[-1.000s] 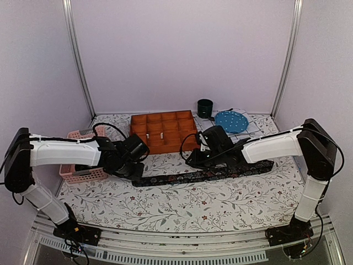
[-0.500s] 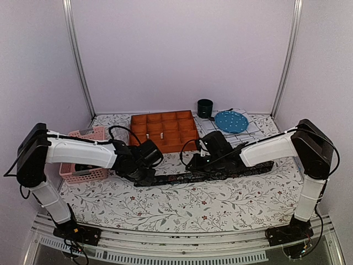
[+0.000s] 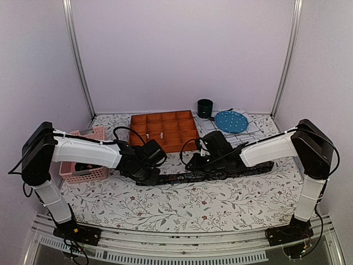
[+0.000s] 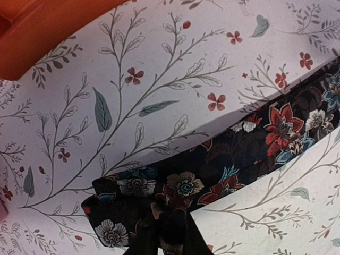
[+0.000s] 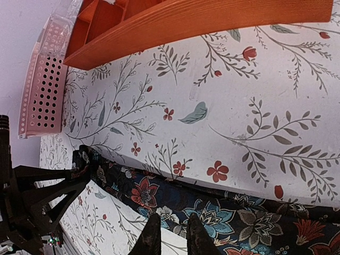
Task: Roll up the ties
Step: Roll the tie at the center of the board.
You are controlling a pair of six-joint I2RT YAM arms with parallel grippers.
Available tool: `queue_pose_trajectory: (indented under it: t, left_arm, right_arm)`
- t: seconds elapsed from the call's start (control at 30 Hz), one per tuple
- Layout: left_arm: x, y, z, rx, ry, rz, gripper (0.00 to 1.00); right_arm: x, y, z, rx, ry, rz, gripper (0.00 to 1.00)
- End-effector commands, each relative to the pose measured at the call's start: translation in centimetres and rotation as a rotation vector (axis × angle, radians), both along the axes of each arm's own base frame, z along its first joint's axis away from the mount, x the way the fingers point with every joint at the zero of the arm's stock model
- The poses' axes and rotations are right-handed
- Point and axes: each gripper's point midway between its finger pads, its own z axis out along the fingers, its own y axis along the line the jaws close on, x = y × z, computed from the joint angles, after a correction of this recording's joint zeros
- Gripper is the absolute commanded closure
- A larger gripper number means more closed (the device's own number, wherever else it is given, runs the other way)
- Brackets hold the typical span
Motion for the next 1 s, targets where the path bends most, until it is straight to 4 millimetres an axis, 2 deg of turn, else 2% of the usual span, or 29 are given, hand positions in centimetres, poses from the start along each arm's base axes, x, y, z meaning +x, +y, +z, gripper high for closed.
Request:
queue_pose_trajectory:
  t: [0.0, 0.33, 0.57, 0.8, 0.97]
  left_arm:
    - [-0.1, -1.7, -0.5, -0.033, 0.008, -0.035, 0.84]
    - [0.0, -2.4, -0.3, -0.059, 0.007, -0.042, 0.64]
    - [0.0, -2.8, 0.2, -0.09, 0.001, -0.047, 0.56]
    - [0.0, -3.2, 2.1, -0.152, -0.025, -0.04, 0.41]
    - [0.2, -2.9, 3.6, -0.177, -0.055, -0.026, 0.37]
  right_arm:
    - [-0.4, -0.1, -2.2, -0.025, 0.035, 0.003, 0.83]
    - [-0.2, -0.1, -1.3, -0.016, 0.02, 0.003, 0.83]
    - [-0.3, -0.1, -0.7, -0.008, 0.012, 0.002, 0.83]
    - [0.0, -0.1, 1.3, 0.011, -0.022, 0.002, 0.8]
    - [0.3, 0.2, 2.2, 0.014, -0.036, 0.007, 0.75]
